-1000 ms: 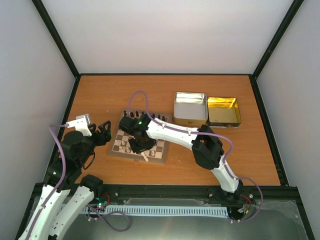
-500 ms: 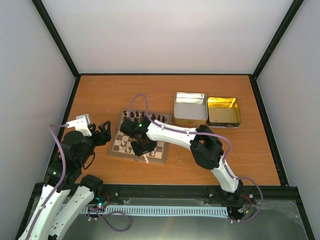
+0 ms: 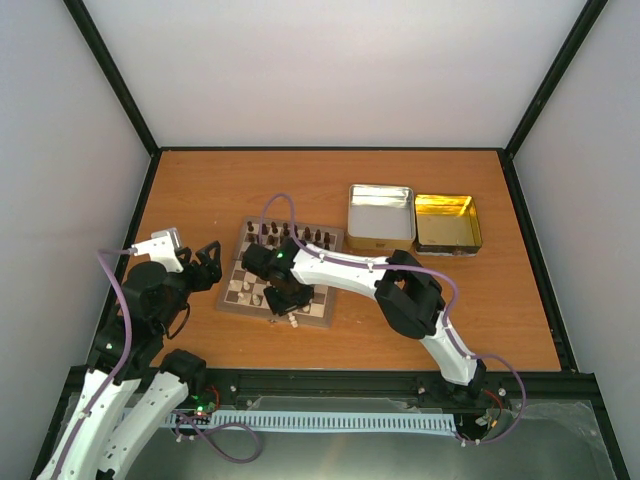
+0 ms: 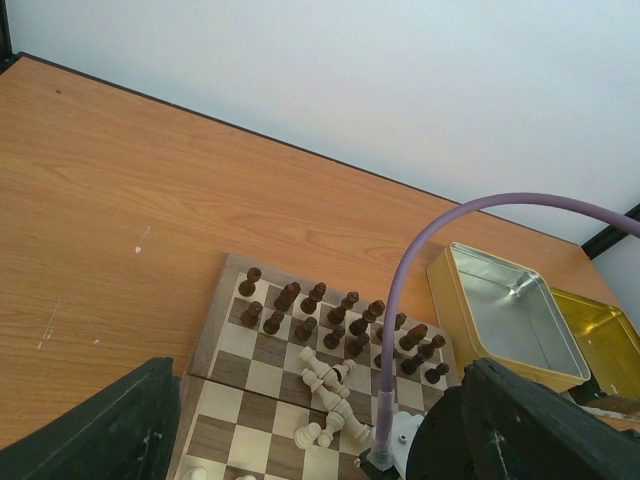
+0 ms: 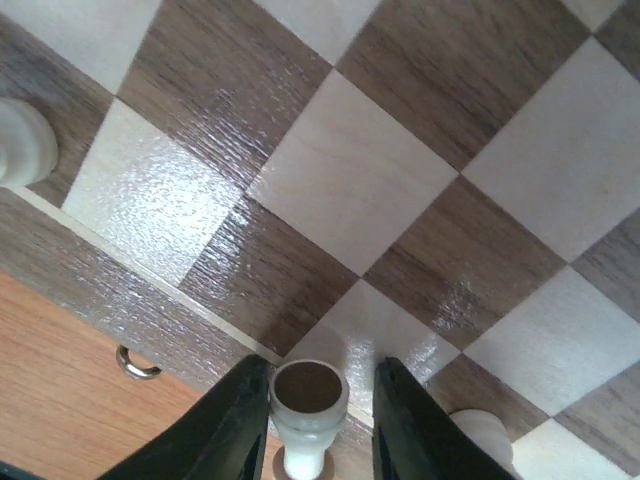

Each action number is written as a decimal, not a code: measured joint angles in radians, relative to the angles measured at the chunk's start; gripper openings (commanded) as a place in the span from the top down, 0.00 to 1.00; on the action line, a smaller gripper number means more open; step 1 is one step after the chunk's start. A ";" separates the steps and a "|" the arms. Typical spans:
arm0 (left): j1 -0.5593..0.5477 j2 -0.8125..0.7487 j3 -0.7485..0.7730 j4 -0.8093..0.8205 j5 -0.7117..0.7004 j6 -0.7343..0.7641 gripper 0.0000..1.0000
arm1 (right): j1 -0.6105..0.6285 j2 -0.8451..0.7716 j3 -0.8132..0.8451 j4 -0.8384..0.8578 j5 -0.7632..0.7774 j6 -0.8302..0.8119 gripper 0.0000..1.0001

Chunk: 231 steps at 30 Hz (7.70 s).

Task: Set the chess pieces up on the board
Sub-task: Pick up the chess piece from the chessboard, then place the chess piece on the chessboard, then pick up the chess piece from the chessboard.

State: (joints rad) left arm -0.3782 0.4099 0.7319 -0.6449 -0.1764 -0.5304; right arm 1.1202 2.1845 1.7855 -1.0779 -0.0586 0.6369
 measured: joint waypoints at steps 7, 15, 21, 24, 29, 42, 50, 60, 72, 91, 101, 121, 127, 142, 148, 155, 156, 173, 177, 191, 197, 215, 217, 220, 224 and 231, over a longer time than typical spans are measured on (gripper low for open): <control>0.000 0.001 0.000 0.000 0.000 0.000 0.22 | 0.000 -0.002 -0.011 0.034 0.008 0.010 0.87; 0.000 0.004 0.000 0.001 0.040 0.000 0.17 | -0.004 -0.166 -0.232 0.284 0.059 0.091 0.87; 0.000 0.008 -0.016 0.050 0.205 0.018 0.07 | -0.041 -0.508 -0.514 0.694 0.070 0.260 0.86; 0.000 0.006 -0.053 0.115 0.312 0.018 0.07 | -0.069 -0.628 -0.621 0.896 0.070 0.391 0.86; 0.000 0.015 -0.124 0.229 0.466 -0.010 0.07 | -0.081 -0.687 -0.690 1.079 0.093 0.632 0.86; 0.000 0.152 -0.215 0.488 0.653 -0.349 0.43 | -0.081 -0.732 -0.782 1.223 0.156 1.053 0.86; 0.000 0.189 -0.222 0.548 0.697 -0.400 0.53 | -0.083 -0.732 -0.794 1.288 0.146 1.131 0.85; 0.000 0.203 -0.217 0.564 0.697 -0.383 0.93 | -0.084 -0.725 -0.794 1.296 0.111 1.143 0.84; -0.001 0.285 -0.061 0.276 0.605 -0.253 0.96 | -0.092 -0.746 -0.791 1.183 0.137 0.845 0.26; -0.096 0.711 0.114 -0.137 0.418 0.008 0.97 | -0.099 -1.121 -1.075 0.638 0.535 0.556 0.24; -0.287 0.920 0.182 -0.179 0.271 0.005 0.95 | -0.099 -1.119 -1.078 0.625 0.564 0.535 0.24; -0.301 1.029 0.281 -0.316 0.266 0.048 0.91 | -0.099 -1.064 -1.078 0.645 0.544 0.531 0.24; -0.301 1.031 0.285 -0.326 0.311 0.074 0.90 | -0.099 -1.050 -1.078 0.652 0.537 0.531 0.24; -0.302 1.076 0.285 -0.340 0.311 0.094 0.81 | -0.099 -1.050 -1.078 0.655 0.537 0.531 0.24; -0.302 1.077 0.285 -0.348 0.304 0.097 0.73 | -0.099 -1.050 -1.078 0.655 0.537 0.531 0.24; -0.302 1.080 0.286 -0.351 0.289 0.097 0.64 | -0.099 -1.050 -1.078 0.655 0.536 0.531 0.24; -0.302 1.079 0.288 -0.351 0.288 0.097 0.62 | -0.099 -1.050 -1.078 0.655 0.536 0.531 0.24; -0.303 0.574 0.210 -0.114 -0.010 0.087 0.51 | -0.099 -0.803 -0.816 0.631 0.325 0.189 0.42; -0.303 0.375 0.117 -0.045 -0.085 0.088 0.45 | -0.100 -0.665 -0.664 0.579 0.304 0.119 0.45; -0.303 0.037 0.018 -0.029 -0.154 0.038 0.37 | -0.100 -0.361 -0.418 0.431 0.283 0.053 0.68; -0.303 0.011 0.002 -0.029 -0.179 0.031 0.37 | -0.105 -0.292 -0.389 0.392 0.291 0.056 0.69; -0.303 0.024 -0.004 -0.029 -0.198 0.031 0.37 | -0.140 -0.207 -0.333 0.398 0.290 -0.003 0.90; -0.303 0.026 -0.004 -0.029 -0.198 0.031 0.37 | -0.140 -0.207 -0.330 0.398 0.291 -0.001 0.91; -0.303 0.027 -0.004 -0.029 -0.198 0.031 0.37 | -0.140 -0.207 -0.330 0.397 0.304 -0.001 0.92; -0.303 0.029 -0.004 -0.029 -0.198 0.031 0.37 | -0.140 -0.250 -0.368 0.394 0.331 0.003 0.92; -0.303 0.036 -0.004 -0.029 -0.198 0.031 0.37 | -0.140 -0.437 -0.489 0.399 0.335 0.015 0.92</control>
State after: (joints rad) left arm -0.6811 0.4458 0.7280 -0.6739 -0.3744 -0.4995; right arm 0.9806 1.7473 1.2964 -0.6792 0.2764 0.6521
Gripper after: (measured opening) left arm 0.630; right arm 0.122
